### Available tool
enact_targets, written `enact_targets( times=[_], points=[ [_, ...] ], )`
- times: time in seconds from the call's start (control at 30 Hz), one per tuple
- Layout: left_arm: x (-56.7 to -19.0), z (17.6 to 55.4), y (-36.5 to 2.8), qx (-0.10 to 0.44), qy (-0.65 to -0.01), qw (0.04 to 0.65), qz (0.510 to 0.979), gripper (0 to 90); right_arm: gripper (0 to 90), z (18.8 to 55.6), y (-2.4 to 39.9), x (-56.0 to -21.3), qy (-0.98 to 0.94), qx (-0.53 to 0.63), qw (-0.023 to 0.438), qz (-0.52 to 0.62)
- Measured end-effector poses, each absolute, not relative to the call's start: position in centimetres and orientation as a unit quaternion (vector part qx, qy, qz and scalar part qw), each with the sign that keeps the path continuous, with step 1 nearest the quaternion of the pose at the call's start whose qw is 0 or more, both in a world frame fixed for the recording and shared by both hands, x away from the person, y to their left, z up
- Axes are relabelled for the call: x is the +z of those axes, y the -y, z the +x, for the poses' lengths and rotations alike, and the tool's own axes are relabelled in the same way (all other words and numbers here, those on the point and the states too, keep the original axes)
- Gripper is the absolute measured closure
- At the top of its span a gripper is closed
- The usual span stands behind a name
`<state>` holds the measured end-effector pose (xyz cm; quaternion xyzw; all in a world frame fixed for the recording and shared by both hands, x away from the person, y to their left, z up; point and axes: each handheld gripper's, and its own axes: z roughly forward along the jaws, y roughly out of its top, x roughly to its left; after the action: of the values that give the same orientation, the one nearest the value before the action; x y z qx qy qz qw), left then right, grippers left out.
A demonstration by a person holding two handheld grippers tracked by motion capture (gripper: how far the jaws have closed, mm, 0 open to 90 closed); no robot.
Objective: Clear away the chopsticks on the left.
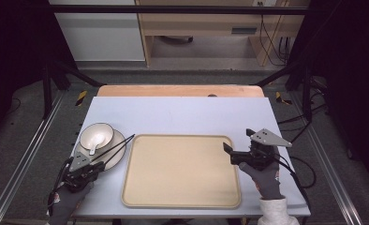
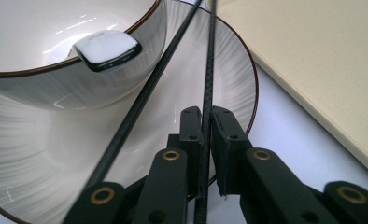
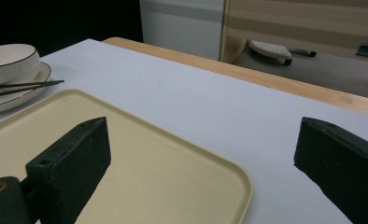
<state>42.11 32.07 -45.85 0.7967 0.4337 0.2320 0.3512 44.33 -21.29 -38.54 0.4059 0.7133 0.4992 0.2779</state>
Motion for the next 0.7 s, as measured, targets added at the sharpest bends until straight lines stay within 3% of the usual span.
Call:
enact_targets(
  times=[0.7],
  points=[
    [-45.86,42.87,-31.63,0.217,-0.465,0.359,0.780,85.1,3.8,44.40,21.23,-38.63,-0.716,0.496,0.276,0.405]
  ],
)
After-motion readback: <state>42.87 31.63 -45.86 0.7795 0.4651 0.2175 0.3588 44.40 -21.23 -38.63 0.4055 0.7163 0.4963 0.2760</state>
